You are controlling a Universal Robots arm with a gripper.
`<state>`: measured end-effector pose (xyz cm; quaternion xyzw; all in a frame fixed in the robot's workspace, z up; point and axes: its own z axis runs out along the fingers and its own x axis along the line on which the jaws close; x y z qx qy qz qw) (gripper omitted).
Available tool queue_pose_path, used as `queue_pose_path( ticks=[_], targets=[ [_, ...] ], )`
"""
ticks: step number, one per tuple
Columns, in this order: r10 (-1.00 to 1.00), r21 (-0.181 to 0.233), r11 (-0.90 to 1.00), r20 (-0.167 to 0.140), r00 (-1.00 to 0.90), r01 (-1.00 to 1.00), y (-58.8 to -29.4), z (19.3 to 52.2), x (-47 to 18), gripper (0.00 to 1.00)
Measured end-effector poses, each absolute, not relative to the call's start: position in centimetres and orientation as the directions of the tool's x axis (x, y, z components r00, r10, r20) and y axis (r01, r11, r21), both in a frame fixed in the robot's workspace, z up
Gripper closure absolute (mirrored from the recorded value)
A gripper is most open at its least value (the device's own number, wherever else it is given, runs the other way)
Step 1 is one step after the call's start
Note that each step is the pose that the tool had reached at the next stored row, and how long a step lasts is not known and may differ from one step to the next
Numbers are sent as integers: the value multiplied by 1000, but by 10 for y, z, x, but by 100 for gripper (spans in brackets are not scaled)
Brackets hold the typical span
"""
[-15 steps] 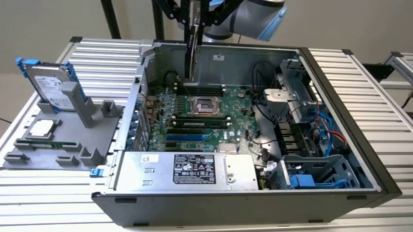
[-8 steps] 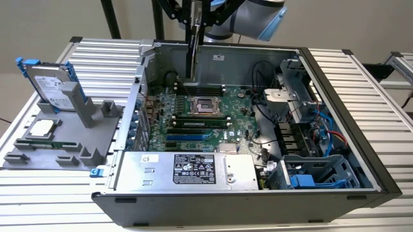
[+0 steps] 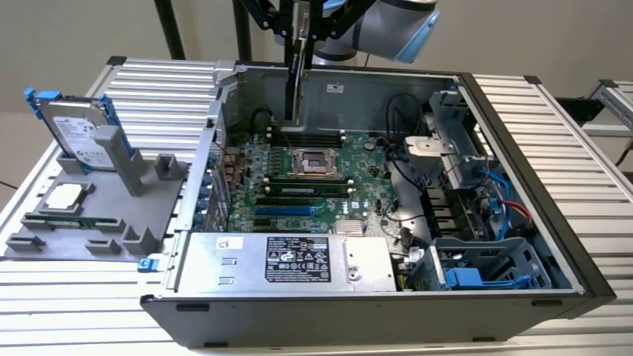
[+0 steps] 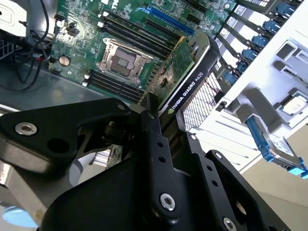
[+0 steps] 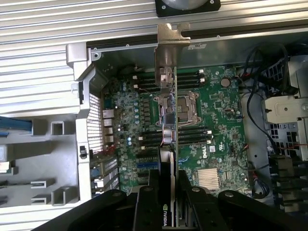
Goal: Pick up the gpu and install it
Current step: 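Pick up the gpu and move the gpu toward the slot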
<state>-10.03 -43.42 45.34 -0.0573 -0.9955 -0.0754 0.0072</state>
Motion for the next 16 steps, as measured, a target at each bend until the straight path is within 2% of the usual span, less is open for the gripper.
queue_pose_path(
  ticks=[16],
  targets=[
    [102, 149, 983, 23, -995, 104, -434, 453, -100, 100]
  ],
)
